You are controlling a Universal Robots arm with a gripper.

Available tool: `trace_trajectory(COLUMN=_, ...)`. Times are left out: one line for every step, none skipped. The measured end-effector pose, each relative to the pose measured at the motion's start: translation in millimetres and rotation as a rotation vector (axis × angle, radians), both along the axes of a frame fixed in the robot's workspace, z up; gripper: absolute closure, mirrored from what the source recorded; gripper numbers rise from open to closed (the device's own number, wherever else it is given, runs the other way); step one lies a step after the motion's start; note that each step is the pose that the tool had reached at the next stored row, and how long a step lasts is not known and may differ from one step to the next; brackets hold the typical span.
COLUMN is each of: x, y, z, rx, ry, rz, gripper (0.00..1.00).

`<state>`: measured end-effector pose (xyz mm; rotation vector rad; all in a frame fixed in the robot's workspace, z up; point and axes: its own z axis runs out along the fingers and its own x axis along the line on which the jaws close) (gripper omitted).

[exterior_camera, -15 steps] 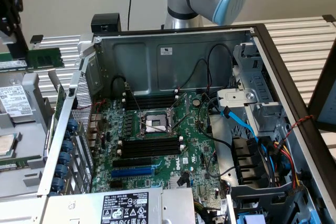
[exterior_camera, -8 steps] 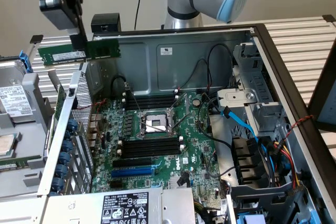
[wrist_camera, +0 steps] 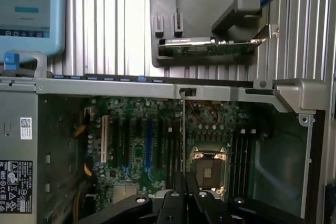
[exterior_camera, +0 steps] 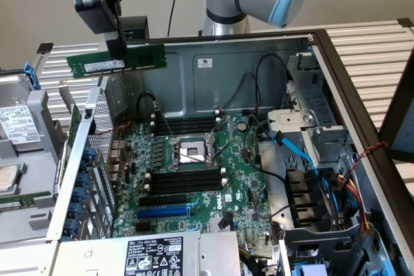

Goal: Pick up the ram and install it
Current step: 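Pick up the ram and move it above insertion slot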

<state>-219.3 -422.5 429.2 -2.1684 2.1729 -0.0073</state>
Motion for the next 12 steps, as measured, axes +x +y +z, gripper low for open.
trace_trajectory(x=2.3, y=0.4, z=0.0, rx=0.0004, ry=-0.0015, rz=0.0, gripper=0.88)
trace_trajectory(x=4.4, y=0.7, z=0.0, rx=0.0007, ry=-0.0029, rz=0.0, gripper=0.88)
trace_trajectory(x=6.1, y=1.2, z=0.0, rx=0.0008, ry=-0.0036, rz=0.0, gripper=0.88)
trace_trajectory(x=7.6, y=1.6, z=0.0, rx=0.0008, ry=-0.0039, rz=0.0, gripper=0.88)
trace_trajectory(x=8.8, y=2.1, z=0.0, rx=0.0008, ry=-0.004, rz=-0.001, gripper=0.88)
trace_trajectory(x=9.9, y=2.6, z=0.0, rx=0.0007, ry=-0.004, rz=-0.002, gripper=0.88)
trace_trajectory(x=11.1, y=3.1, z=0.0, rx=0.0008, ry=-0.004, rz=-0.004, gripper=0.88)
trace_trajectory(x=12.3, y=3.6, z=0.0, rx=0.0007, ry=-0.0039, rz=-0.006, gripper=0.88)
trace_trajectory(x=13.6, y=4.0, z=0.0, rx=0.0008, ry=-0.004, rz=-0.008, gripper=0.88)
trace_trajectory(x=14.9, y=4.5, z=-0.1, rx=0.0008, ry=-0.004, rz=-0.01, gripper=0.88)
trace_trajectory(x=16.4, y=4.9, z=-0.1, rx=0.0007, ry=-0.004, rz=-0.012, gripper=0.88)
trace_trajectory(x=18.0, y=5.3, z=0.0, rx=0.0007, ry=-0.0039, rz=-0.014, gripper=0.88)
